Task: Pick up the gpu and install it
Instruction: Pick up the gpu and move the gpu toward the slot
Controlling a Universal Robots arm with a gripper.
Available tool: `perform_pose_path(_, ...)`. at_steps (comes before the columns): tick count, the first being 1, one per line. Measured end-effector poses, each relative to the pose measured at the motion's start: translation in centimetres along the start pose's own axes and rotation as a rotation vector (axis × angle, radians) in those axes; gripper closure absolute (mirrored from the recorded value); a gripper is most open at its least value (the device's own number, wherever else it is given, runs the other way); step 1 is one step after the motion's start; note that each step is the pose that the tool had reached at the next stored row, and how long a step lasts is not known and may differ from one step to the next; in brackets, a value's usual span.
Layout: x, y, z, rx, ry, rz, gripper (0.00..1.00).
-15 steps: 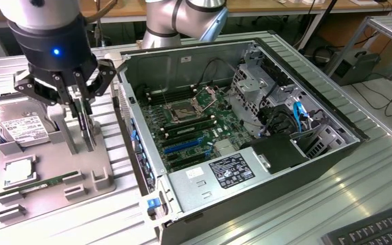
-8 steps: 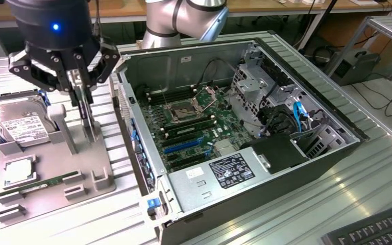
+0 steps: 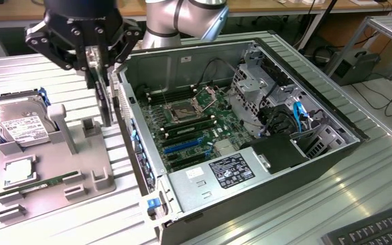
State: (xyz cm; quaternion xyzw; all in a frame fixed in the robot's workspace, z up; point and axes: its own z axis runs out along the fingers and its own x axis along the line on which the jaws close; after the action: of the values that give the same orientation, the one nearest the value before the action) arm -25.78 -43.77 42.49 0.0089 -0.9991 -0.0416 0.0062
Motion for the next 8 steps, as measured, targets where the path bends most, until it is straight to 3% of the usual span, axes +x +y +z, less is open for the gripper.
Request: perform_pose_path(8,-3.9,-0.2,-0.72,-0.0118,0.0054,0.0,0.74)
